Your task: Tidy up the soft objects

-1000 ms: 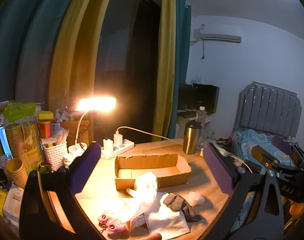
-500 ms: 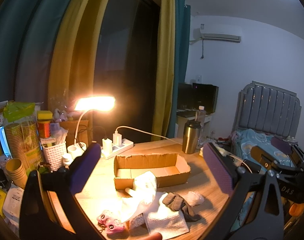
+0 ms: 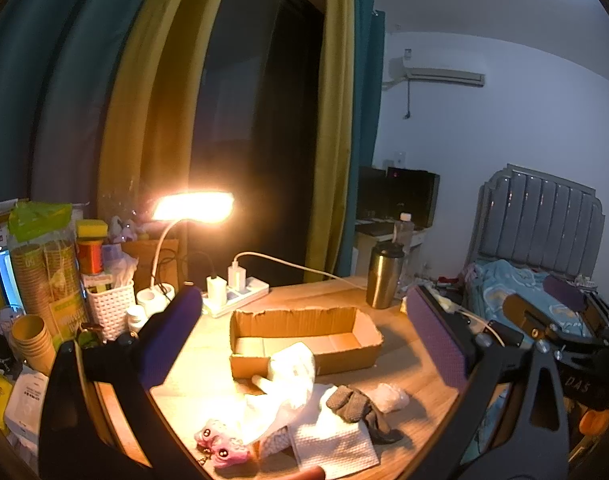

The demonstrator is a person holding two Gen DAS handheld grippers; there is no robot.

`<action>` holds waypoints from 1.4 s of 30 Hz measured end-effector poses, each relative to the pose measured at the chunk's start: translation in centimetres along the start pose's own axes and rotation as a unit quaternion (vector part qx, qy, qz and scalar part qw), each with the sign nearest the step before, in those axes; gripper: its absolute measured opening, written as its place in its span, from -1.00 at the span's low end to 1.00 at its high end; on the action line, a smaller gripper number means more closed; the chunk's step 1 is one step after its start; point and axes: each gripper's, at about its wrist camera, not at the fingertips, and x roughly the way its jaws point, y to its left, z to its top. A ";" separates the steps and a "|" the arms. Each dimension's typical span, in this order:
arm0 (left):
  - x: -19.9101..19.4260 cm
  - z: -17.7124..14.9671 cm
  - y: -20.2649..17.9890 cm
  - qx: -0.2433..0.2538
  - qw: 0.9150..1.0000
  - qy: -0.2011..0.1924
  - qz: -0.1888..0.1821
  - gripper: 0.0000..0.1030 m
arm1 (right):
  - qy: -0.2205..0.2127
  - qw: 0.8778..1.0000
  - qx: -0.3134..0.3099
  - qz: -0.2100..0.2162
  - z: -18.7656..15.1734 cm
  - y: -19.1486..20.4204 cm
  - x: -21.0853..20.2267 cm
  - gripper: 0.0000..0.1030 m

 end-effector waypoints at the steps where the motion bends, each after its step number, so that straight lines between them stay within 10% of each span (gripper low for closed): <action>1: 0.1 0.0 0.0 -0.001 1.000 0.000 0.000 0.99 | 0.000 1.000 0.000 0.000 0.0 0.0 0.0 0.82; 42: 3.6 -2.9 0.6 0.002 0.997 0.069 0.020 0.99 | 0.041 0.999 -0.001 0.002 -1.3 -0.8 3.1 0.82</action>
